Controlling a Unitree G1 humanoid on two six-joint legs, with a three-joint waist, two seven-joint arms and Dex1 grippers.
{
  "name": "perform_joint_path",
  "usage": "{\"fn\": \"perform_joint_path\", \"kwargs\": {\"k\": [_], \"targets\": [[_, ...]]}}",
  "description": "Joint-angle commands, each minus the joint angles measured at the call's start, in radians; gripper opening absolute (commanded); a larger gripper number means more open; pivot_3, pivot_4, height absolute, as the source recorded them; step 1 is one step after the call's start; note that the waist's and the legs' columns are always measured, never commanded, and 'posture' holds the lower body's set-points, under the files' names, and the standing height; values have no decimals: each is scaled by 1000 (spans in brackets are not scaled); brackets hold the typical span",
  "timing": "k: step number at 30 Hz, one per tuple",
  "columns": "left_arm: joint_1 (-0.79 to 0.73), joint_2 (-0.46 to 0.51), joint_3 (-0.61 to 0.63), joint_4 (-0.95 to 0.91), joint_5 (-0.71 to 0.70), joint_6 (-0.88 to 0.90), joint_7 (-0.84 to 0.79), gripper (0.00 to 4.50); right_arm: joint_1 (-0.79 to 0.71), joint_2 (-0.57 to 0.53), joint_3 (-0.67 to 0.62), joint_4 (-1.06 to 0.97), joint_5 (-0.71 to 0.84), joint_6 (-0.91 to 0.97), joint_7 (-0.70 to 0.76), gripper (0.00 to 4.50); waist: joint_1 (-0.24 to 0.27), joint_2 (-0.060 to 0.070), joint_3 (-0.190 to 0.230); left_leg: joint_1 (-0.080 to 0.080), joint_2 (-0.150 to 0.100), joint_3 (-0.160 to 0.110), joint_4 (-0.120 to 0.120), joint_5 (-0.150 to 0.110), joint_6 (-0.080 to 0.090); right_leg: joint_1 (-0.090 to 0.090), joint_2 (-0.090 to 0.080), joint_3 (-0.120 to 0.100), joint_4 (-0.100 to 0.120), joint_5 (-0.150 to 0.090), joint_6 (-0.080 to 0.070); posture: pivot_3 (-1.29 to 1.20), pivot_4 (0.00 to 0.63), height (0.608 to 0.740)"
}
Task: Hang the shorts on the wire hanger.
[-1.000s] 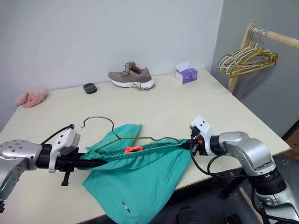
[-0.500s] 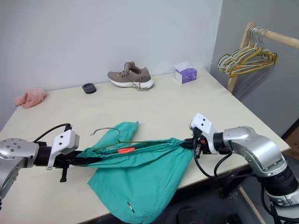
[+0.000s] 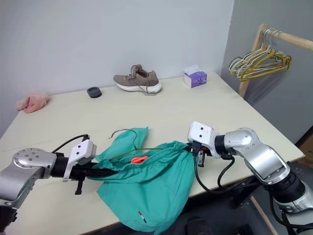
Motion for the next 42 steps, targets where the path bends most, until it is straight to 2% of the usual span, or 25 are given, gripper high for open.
{"fn": "perform_joint_path", "kwargs": {"k": [1,7,11,18,24,28,38,42], "targets": [[-23,-9,3,-28,-5,0,-1,0,10,-57,-56,-51,15,-4,58,1040,1,0,0,0,0,0,0,0,0,0,0,0,0,0,0,-287,0,740],[-21,-18,0,-39,-1,4,2,0,57,-145,-133,-84,68,71,99,3155,0,0,0,0,0,0,0,0,0,0,0,0,0,0,0,-293,0,740],[-18,-20,1,-49,-7,12,4,0,69,-141,-135,-63,55,91,76,4471,-1,0,0,0,0,0,0,0,0,0,0,0,0,0,0,-293,0,740],[-38,-24,-9,-60,-7,27,0,0,1,-20,-2,4,17,102,84,4471,-3,0,0,0,0,0,0,0,0,0,0,0,0,0,0,-288,0,740],[-41,-25,-8,-71,-10,33,1,0,-107,56,100,104,-4,87,159,4471,-3,0,0,0,0,0,0,0,0,0,0,0,0,0,0,-273,0,740],[-33,-24,-3,-81,-14,37,3,0,-145,69,127,133,-14,72,203,3556,-1,0,0,0,0,-1,0,0,0,0,0,0,0,0,0,-268,0,740],[-47,-61,9,-102,-51,76,14,0,-175,100,145,133,-32,68,245,18,-1,0,0,0,0,-1,0,0,0,0,0,0,0,0,0,-275,0,740],[-68,-102,35,-85,-76,117,46,0,-166,101,121,116,-20,88,247,18,-1,0,0,0,0,0,0,0,0,0,0,0,0,0,0,-280,0,740]]}}
